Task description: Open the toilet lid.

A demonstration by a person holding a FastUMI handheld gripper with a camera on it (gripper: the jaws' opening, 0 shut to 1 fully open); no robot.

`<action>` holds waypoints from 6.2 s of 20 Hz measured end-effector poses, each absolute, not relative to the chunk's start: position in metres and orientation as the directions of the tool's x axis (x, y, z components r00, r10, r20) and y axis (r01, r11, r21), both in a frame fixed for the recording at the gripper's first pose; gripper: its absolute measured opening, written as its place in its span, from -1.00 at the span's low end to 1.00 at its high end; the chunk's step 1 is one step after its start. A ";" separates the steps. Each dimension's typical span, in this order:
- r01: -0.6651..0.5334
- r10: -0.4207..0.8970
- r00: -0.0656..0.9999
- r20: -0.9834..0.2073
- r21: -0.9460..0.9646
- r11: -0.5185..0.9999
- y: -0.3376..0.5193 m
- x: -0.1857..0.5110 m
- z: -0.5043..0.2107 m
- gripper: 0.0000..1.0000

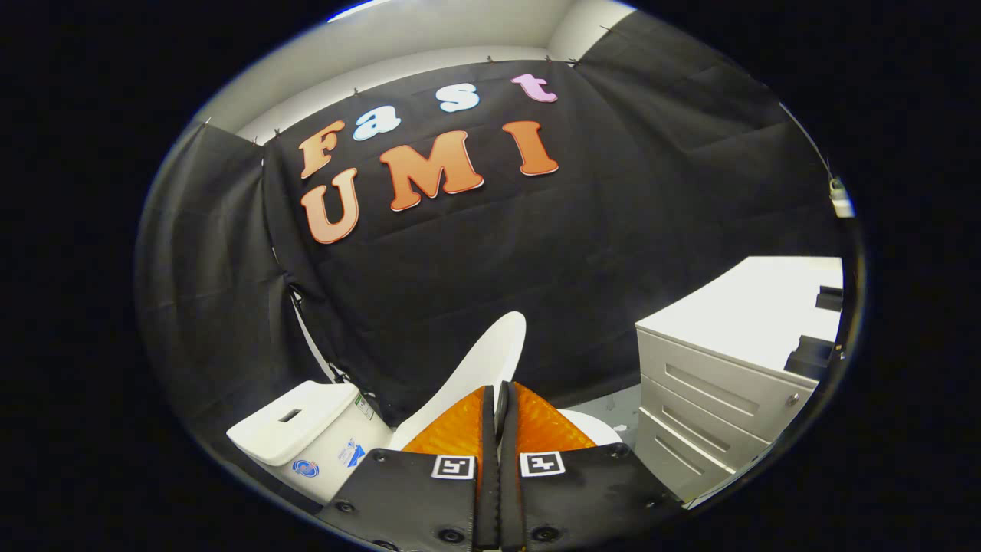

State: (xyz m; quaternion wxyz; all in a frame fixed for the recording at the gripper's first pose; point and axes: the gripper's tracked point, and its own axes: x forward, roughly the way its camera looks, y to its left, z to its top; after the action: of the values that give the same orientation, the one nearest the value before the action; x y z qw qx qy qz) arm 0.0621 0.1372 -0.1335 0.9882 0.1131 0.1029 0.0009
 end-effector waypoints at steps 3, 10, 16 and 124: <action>0.018 0.019 0.981 -0.194 0.188 0.982 0.164 0.067 -0.113 -0.84; -0.022 0.033 0.989 -0.143 0.081 0.996 0.232 0.080 -0.073 -0.84; -0.075 0.081 0.991 -0.108 0.052 0.996 0.292 0.083 -0.045 -0.84; -0.007 0.007 0.999 -0.032 0.009 1.000 0.009 0.023 -0.004 0.92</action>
State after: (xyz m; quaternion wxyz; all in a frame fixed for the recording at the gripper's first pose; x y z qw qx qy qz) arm 0.0225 0.0087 -0.0039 0.9999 0.0044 0.0159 0.0036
